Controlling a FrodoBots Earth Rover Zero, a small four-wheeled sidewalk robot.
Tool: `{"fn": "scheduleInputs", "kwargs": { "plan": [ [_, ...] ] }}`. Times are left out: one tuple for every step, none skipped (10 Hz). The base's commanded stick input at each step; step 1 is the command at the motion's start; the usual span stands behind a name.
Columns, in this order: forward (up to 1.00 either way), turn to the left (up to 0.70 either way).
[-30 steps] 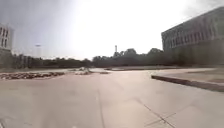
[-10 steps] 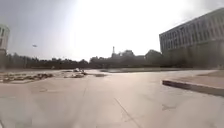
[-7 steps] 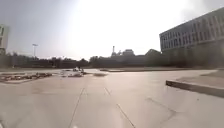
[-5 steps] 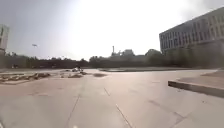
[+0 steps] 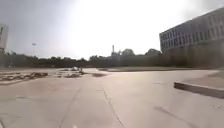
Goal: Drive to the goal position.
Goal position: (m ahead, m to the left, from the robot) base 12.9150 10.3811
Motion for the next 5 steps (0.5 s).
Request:
{"fn": "scheduleInputs", "kwargs": {
  "plan": [
    [0.7, -0.02],
    [0.7, -0.02],
    [0.7, -0.02],
    [0.7, -0.02],
    [0.7, -0.02]
  ]
}}
